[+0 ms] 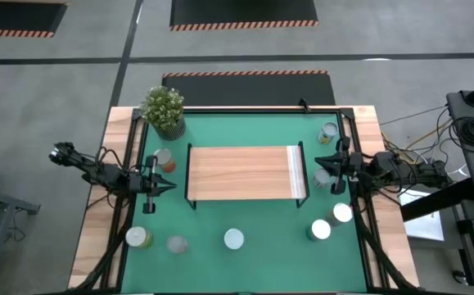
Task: Pick and place cans onto a shelf
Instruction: Put the canned of mixed fruits on the shelf
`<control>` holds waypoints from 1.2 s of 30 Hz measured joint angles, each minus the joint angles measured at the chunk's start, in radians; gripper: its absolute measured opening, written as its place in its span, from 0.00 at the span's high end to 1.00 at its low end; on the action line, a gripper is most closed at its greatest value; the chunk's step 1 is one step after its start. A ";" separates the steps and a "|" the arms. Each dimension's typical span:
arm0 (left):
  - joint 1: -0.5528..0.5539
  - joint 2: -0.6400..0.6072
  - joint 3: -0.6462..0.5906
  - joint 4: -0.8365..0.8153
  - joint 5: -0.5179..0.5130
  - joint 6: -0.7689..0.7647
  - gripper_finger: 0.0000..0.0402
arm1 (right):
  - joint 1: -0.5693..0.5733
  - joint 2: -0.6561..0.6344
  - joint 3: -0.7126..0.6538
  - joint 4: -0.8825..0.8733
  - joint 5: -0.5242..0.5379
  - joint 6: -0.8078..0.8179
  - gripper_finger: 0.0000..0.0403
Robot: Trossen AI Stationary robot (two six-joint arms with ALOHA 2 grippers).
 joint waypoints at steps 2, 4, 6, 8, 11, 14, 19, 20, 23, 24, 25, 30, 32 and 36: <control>0.000 0.000 0.000 0.000 0.000 0.000 1.00 | 0.000 0.000 0.000 0.007 0.002 0.011 0.98; 0.000 0.000 0.000 0.000 0.000 0.000 1.00 | 0.000 0.000 0.000 0.012 0.003 0.012 0.98; 0.000 0.000 0.000 0.004 0.000 0.000 1.00 | 0.000 0.000 0.000 0.012 0.003 0.014 0.98; 0.000 0.000 0.000 0.021 0.000 0.000 1.00 | 0.000 0.000 0.000 0.011 0.003 0.026 0.98; 0.000 0.000 0.000 0.074 0.003 -0.023 1.00 | 0.000 0.000 0.000 0.011 0.003 0.026 0.98; 0.000 0.000 0.000 0.151 0.003 -0.166 1.00 | 0.000 0.000 0.000 0.032 0.003 0.026 0.98; 0.000 0.000 0.000 0.261 0.003 -0.362 1.00 | 0.001 0.000 0.000 0.092 0.004 0.164 0.98; 0.000 0.000 0.000 0.273 0.003 -0.364 1.00 | 0.001 0.000 0.000 0.104 0.004 0.198 0.98; 0.000 0.000 0.000 0.283 0.003 -0.367 1.00 | 0.001 0.000 0.000 0.150 0.004 0.241 0.98; 0.000 0.000 0.000 0.283 0.002 -0.367 1.00 | 0.001 0.002 0.000 0.164 0.004 0.249 0.98; 0.000 0.000 0.000 0.283 0.002 -0.367 1.00 | 0.001 0.006 0.000 0.180 0.003 0.259 0.98; 0.000 0.000 0.000 0.286 0.002 -0.367 1.00 | 0.001 0.048 0.000 0.292 -0.002 0.260 0.98; 0.000 0.000 0.000 0.300 -0.001 -0.367 1.00 | 0.001 0.076 0.000 0.354 -0.002 0.229 0.98; 0.000 0.000 0.000 0.351 -0.001 -0.367 1.00 | 0.001 0.132 0.012 0.449 0.008 0.170 0.98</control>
